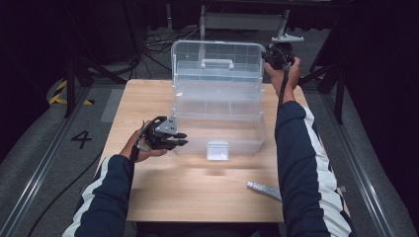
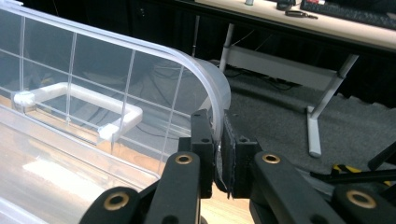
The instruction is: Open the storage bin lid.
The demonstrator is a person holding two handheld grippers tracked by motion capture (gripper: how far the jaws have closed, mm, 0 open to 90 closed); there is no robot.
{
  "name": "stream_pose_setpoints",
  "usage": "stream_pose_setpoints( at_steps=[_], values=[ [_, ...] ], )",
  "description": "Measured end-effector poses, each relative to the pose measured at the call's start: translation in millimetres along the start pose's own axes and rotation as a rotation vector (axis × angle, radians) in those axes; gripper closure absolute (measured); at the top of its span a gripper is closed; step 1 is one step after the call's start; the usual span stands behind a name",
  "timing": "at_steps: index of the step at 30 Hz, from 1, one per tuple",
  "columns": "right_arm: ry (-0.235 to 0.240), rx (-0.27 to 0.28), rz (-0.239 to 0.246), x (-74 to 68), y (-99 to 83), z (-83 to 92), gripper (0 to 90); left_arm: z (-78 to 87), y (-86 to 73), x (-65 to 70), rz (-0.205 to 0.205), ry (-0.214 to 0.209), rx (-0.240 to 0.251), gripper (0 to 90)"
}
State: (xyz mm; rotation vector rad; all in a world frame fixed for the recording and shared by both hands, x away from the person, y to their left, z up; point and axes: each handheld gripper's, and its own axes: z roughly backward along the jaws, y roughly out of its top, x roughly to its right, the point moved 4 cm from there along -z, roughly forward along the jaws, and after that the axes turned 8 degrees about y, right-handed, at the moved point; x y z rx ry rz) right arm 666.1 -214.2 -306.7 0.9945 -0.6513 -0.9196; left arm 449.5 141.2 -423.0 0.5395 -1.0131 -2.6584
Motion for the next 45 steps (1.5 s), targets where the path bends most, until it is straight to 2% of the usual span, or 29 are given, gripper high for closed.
stream_pose_setpoints(
  at_steps=[12,21,29,45],
  values=[
    [-0.011,-0.035,0.006,2.6,1.7,-11.2,83.9,-0.4,0.1,-0.2,-0.006,0.003,0.006,75.0],
    [-0.011,-0.037,0.004,4.6,0.2,-16.2,83.6,-1.3,0.0,-0.1,0.003,0.003,0.014,74.8],
    [0.003,-0.048,0.004,7.8,0.0,-20.6,83.3,-2.3,-0.8,-0.4,0.007,-0.009,0.020,74.5],
    [0.003,-0.084,0.007,11.7,-0.3,-30.2,82.6,-2.9,-0.8,-0.4,0.004,-0.003,0.021,74.4]
  ],
)
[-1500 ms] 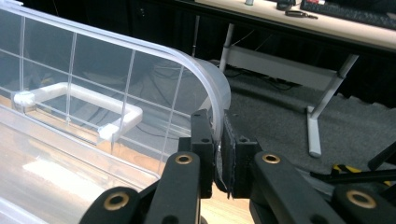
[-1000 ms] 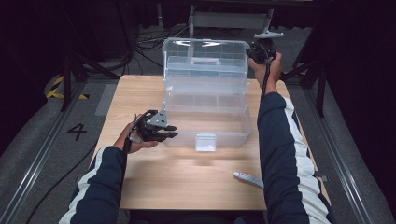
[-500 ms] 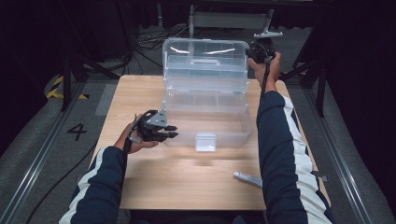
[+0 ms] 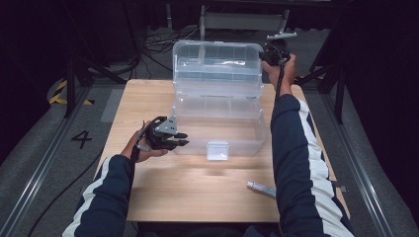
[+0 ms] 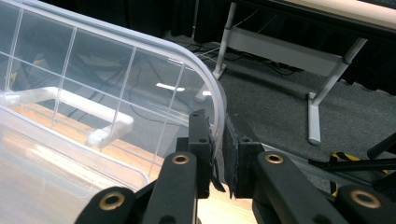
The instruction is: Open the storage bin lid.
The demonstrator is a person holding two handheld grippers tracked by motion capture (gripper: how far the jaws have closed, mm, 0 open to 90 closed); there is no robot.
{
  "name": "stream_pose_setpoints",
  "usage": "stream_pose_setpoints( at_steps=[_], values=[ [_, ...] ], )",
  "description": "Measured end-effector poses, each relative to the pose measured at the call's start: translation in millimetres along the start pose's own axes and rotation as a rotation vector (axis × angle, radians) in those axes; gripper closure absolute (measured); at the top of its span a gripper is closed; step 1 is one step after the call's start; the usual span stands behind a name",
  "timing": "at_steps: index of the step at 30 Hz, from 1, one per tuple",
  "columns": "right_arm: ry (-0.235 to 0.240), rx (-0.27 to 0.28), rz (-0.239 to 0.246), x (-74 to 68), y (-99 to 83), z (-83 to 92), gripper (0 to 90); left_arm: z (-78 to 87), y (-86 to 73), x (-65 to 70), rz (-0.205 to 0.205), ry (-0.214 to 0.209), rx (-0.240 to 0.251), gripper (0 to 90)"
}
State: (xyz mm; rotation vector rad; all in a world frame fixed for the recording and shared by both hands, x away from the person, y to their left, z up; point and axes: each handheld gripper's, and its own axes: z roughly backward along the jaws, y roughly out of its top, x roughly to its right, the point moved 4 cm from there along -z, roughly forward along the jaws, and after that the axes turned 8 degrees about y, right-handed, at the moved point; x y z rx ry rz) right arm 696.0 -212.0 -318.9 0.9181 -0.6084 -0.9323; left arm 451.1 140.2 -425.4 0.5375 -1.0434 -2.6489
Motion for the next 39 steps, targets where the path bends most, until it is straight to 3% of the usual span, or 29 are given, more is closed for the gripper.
stream_pose_setpoints(
  at_steps=[39],
  values=[
    [-0.015,-0.087,-0.006,6.6,-5.0,-11.5,80.4,-2.6,-0.7,1.4,-0.004,0.000,-0.011,72.1]
  ],
)
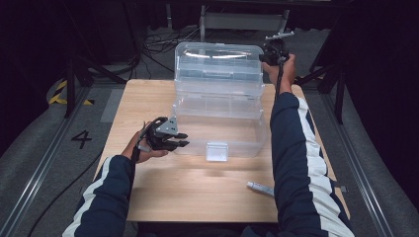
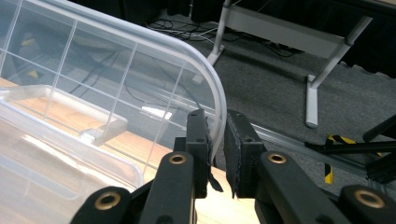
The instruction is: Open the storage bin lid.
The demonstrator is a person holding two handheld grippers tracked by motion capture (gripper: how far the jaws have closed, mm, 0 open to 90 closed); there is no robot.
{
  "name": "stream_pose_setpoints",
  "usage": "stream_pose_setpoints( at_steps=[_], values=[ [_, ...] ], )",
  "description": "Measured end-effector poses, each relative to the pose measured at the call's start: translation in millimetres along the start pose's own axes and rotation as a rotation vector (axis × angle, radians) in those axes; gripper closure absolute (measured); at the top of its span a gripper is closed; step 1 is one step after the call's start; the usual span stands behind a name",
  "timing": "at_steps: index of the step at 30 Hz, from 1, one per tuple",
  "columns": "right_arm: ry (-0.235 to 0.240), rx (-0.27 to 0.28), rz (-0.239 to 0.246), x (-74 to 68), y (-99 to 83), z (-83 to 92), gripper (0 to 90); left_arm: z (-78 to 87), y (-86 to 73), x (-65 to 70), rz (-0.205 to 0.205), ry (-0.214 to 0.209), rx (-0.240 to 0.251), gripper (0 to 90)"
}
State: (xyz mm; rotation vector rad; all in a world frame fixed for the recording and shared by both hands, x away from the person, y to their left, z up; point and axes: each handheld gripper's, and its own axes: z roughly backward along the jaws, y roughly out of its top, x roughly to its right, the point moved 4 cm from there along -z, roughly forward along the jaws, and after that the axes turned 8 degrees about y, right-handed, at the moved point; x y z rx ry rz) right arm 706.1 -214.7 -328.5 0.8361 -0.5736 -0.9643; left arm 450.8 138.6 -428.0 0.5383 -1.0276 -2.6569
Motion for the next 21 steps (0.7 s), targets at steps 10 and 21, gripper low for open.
stream_pose_setpoints(
  at_steps=[10,21],
  values=[
    [0.009,-0.025,0.009,3.0,-11.6,-2.7,84.7,-9.3,0.3,2.9,-0.030,0.026,-0.044,76.3],
    [0.040,-0.023,0.016,5.5,-19.0,6.8,80.8,-10.0,-0.5,1.5,-0.014,0.009,-0.029,76.1]
  ],
)
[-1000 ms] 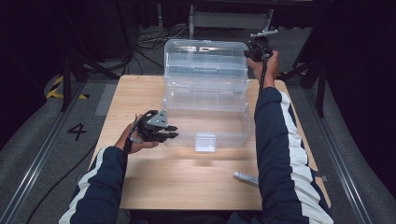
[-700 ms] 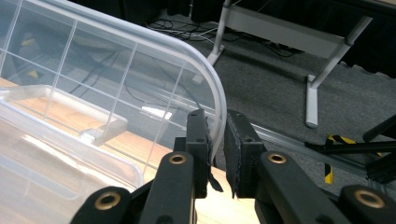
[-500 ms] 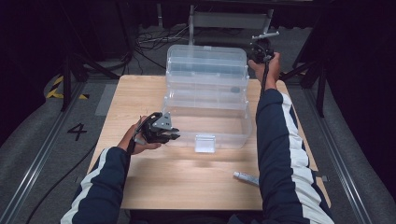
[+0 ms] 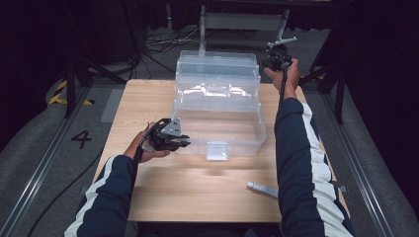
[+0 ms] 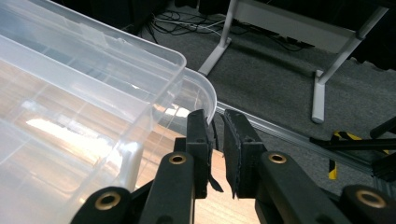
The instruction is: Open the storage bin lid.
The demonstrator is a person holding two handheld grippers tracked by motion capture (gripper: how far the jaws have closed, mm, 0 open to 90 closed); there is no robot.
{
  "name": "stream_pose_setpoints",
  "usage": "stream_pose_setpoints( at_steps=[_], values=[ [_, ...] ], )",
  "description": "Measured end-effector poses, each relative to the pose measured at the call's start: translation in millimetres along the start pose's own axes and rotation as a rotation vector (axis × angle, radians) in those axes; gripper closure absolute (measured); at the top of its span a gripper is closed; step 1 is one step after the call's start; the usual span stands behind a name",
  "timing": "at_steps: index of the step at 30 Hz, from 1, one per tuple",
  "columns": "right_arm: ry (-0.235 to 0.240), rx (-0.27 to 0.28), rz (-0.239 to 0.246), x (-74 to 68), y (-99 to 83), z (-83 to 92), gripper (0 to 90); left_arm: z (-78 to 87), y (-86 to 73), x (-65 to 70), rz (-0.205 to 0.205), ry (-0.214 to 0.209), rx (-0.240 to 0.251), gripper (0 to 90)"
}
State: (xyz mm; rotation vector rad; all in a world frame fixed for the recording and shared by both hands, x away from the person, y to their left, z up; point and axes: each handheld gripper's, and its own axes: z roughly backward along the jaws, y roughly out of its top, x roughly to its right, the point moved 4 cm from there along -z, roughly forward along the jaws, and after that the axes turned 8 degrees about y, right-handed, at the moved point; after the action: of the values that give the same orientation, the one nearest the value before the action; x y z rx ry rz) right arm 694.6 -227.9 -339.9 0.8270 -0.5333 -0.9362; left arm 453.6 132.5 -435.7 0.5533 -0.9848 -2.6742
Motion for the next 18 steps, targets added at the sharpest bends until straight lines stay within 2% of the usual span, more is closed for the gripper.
stream_pose_setpoints(
  at_steps=[7,14,18],
  values=[
    [0.031,0.038,0.000,-2.7,-5.2,16.5,78.2,0.8,-2.0,-0.9,0.020,-0.007,0.013,74.4],
    [0.072,0.039,0.005,-6.6,-15.8,32.8,75.3,5.7,-3.9,-1.7,0.014,0.006,0.023,73.2],
    [0.099,0.034,0.023,-6.5,-19.1,45.5,73.7,6.8,-4.8,-2.5,0.012,0.009,0.021,72.5]
  ],
)
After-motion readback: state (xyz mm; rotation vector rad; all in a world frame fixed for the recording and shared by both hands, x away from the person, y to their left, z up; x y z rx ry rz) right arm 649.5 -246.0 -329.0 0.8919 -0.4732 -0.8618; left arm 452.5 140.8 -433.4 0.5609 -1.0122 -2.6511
